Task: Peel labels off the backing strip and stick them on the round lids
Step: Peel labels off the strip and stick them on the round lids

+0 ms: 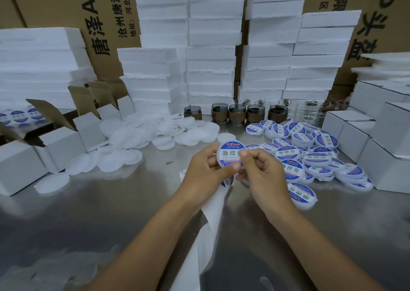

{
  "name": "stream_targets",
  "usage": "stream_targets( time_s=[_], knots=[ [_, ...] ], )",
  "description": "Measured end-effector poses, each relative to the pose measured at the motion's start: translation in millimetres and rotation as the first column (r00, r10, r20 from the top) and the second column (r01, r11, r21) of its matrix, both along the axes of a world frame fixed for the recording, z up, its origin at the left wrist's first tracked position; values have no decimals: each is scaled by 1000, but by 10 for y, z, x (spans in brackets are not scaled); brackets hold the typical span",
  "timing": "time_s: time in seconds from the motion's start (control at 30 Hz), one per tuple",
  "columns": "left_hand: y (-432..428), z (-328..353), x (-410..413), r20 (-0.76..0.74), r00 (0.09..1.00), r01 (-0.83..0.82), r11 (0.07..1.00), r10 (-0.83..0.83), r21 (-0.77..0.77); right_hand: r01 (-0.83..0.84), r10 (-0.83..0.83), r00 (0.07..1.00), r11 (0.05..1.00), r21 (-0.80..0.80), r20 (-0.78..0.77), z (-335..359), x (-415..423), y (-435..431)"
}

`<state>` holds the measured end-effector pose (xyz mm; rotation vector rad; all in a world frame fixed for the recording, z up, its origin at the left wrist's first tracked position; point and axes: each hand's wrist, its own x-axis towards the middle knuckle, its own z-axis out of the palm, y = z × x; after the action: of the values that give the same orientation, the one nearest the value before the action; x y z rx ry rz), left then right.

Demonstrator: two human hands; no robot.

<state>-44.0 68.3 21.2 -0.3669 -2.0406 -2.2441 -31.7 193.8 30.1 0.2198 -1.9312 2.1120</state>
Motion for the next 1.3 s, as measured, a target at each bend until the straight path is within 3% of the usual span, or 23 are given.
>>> stream_targets(
  time_s=[0.33,0.53,0.77,0.97,1.1,1.17,1.3],
  knots=[
    [-14,-2,-7,-15,998,-54,998,55,26,70,-67,992,997,21,-107,23,14,44],
    [-43,9,-30,30,996,-89,988,86,125,10,2,995,993,114,-103,1,9,15],
    [-25,16,-30,43,996,-89,983,83,163,19,-11,995,996,85,-97,-7,-53,69],
    [-78,39,-49,75,989,-143,956,128,257,381,-382,923,924,36,36,-28,-258,386],
    [-146,62,-72,101,975,-218,931,197,294,513,-513,845,857,38,148,-91,-368,605],
    [-199,74,-84,94,952,-305,919,291,249,533,-534,831,845,51,155,-100,-380,633],
    [-417,58,-167,42,847,-531,848,530,8,538,-549,834,831,139,55,-88,-349,571]
  ],
)
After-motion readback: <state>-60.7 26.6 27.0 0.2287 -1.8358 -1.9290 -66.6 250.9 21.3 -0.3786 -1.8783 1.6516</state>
